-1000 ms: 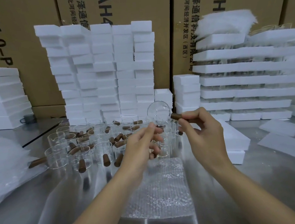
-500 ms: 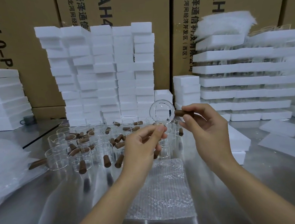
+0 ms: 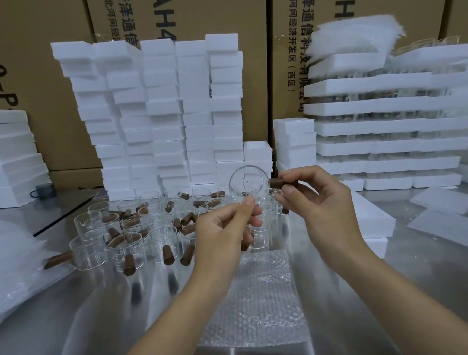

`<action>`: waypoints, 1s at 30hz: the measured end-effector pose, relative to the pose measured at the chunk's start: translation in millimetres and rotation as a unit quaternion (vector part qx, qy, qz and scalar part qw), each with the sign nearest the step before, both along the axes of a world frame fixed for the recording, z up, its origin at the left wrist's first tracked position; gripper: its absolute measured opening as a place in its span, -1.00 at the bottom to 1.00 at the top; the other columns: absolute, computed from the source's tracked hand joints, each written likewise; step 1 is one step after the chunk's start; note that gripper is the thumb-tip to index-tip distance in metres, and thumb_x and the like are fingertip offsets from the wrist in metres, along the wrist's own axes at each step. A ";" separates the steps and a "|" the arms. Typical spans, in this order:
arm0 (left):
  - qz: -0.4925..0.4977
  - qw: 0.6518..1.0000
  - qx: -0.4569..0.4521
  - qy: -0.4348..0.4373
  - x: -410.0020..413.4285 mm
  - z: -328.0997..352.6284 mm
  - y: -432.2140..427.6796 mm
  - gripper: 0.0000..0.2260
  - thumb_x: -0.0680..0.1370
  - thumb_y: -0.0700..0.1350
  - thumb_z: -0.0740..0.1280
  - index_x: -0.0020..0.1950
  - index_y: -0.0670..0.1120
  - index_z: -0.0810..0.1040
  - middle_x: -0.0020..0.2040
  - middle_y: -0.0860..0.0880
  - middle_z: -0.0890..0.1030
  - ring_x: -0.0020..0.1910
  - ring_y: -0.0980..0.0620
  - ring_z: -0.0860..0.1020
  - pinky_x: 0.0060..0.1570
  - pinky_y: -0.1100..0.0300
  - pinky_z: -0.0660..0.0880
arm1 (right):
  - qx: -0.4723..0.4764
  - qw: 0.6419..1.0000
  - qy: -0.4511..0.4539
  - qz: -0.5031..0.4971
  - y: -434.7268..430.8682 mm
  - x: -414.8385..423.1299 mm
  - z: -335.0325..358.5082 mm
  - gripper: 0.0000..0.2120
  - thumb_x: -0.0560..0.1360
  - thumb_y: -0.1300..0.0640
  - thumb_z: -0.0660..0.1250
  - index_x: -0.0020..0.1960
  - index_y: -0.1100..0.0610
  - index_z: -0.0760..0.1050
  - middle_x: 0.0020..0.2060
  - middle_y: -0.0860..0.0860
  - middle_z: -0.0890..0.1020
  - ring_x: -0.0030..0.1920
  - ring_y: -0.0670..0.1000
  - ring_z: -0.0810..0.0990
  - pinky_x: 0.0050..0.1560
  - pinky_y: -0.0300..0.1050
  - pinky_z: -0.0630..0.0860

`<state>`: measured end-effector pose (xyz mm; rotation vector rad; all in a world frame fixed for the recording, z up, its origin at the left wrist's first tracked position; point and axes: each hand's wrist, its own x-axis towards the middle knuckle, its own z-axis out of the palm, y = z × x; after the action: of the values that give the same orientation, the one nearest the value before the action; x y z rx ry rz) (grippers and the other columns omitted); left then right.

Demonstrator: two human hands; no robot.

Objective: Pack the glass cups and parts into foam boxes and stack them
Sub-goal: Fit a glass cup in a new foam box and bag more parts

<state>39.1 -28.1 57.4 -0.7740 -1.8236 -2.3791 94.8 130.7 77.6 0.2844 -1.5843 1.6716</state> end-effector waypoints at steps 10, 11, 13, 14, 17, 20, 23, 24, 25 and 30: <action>0.002 1.000 0.002 -0.001 0.9 0.2 0.2 -0.73 0.63 0.09 0.46 -0.15 -0.04 0.80 -0.21 -0.10 0.73 -0.36 0.10 0.55 -0.27 0.32 0.55 | -0.008 1.000 -0.014 -0.007 -0.7 1.9 1.3 -0.83 0.62 0.43 0.37 0.09 0.22 0.64 0.06 0.10 0.73 0.14 0.05 0.75 0.08 -0.17 0.68; 0.004 1.000 0.004 0.000 1.0 0.4 0.0 -0.72 0.62 0.09 0.46 -0.15 -0.04 0.80 -0.22 -0.09 0.73 -0.36 0.11 0.54 -0.29 0.33 0.53 | -0.008 1.000 -0.014 -0.007 -1.1 2.0 1.3 -0.84 0.61 0.42 0.38 0.10 0.22 0.64 0.06 0.09 0.73 0.14 0.06 0.75 0.09 -0.17 0.68; 0.007 1.000 0.011 0.003 1.8 1.1 -0.4 -0.71 0.60 0.11 0.46 -0.17 -0.05 0.79 -0.25 -0.09 0.71 -0.38 0.11 0.53 -0.32 0.34 0.51 | -0.008 1.000 -0.015 -0.006 -1.8 2.2 1.2 -0.84 0.61 0.42 0.38 0.10 0.23 0.64 0.06 0.07 0.74 0.14 0.06 0.75 0.09 -0.16 0.68; 0.009 1.000 0.013 0.005 2.1 1.4 -0.5 -0.70 0.59 0.13 0.46 -0.17 -0.05 0.79 -0.26 -0.09 0.70 -0.38 0.11 0.52 -0.33 0.34 0.50 | -0.007 1.000 -0.015 -0.006 -2.3 2.0 1.4 -0.84 0.61 0.42 0.38 0.10 0.22 0.64 0.06 0.06 0.74 0.14 0.06 0.75 0.09 -0.17 0.68; 0.013 1.000 0.013 0.008 2.2 1.7 -1.0 -0.69 0.57 0.15 0.45 -0.18 -0.04 0.79 -0.27 -0.08 0.69 -0.38 0.10 0.52 -0.32 0.33 0.50 | -0.007 1.000 -0.013 -0.005 -3.4 1.9 1.9 -0.84 0.61 0.42 0.38 0.09 0.21 0.64 0.05 0.05 0.74 0.14 0.05 0.75 0.09 -0.18 0.67; 0.020 1.000 0.011 0.008 1.5 1.7 -1.0 -0.71 0.62 0.08 0.45 -0.18 -0.05 0.79 -0.28 -0.07 0.69 -0.39 0.11 0.51 -0.31 0.33 0.51 | -0.005 1.000 -0.013 -0.006 -3.5 1.9 1.8 -0.84 0.61 0.42 0.38 0.09 0.21 0.64 0.05 0.03 0.74 0.15 0.05 0.75 0.11 -0.16 0.67; 0.022 1.000 0.012 0.008 1.2 2.1 -0.8 -0.71 0.63 0.07 0.44 -0.18 -0.07 0.79 -0.28 -0.08 0.70 -0.38 0.10 0.51 -0.30 0.32 0.51 | -0.006 1.000 -0.013 -0.008 -3.9 2.5 1.7 -0.83 0.61 0.43 0.38 0.08 0.20 0.64 0.04 0.04 0.74 0.14 0.05 0.75 0.10 -0.16 0.67; 0.021 1.000 0.010 0.008 1.2 2.2 -0.8 -0.71 0.64 0.07 0.44 -0.18 -0.06 0.79 -0.27 -0.07 0.70 -0.38 0.10 0.51 -0.30 0.32 0.51 | -0.007 1.000 -0.012 -0.009 -4.1 2.8 1.9 -0.82 0.61 0.43 0.38 0.08 0.20 0.64 0.04 0.05 0.74 0.14 0.05 0.75 0.10 -0.17 0.67; 0.019 1.000 0.009 0.009 1.2 2.2 -0.9 -0.71 0.64 0.07 0.44 -0.17 -0.06 0.79 -0.27 -0.07 0.70 -0.38 0.10 0.51 -0.30 0.33 0.51 | -0.008 1.000 -0.012 -0.009 -4.1 3.0 2.1 -0.82 0.61 0.43 0.38 0.08 0.20 0.64 0.04 0.06 0.74 0.13 0.06 0.75 0.09 -0.17 0.67; 0.016 1.000 0.004 0.008 0.8 1.6 -0.8 -0.72 0.64 0.08 0.45 -0.17 -0.04 0.79 -0.26 -0.07 0.71 -0.37 0.11 0.53 -0.32 0.33 0.51 | -0.008 1.000 -0.012 -0.012 -3.3 3.3 2.5 -0.83 0.61 0.43 0.38 0.09 0.21 0.64 0.05 0.09 0.74 0.13 0.06 0.75 0.07 -0.16 0.68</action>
<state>39.9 -29.0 59.1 -0.7553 -1.8057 -2.3522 98.1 127.3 80.1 0.2368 -1.5859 1.6742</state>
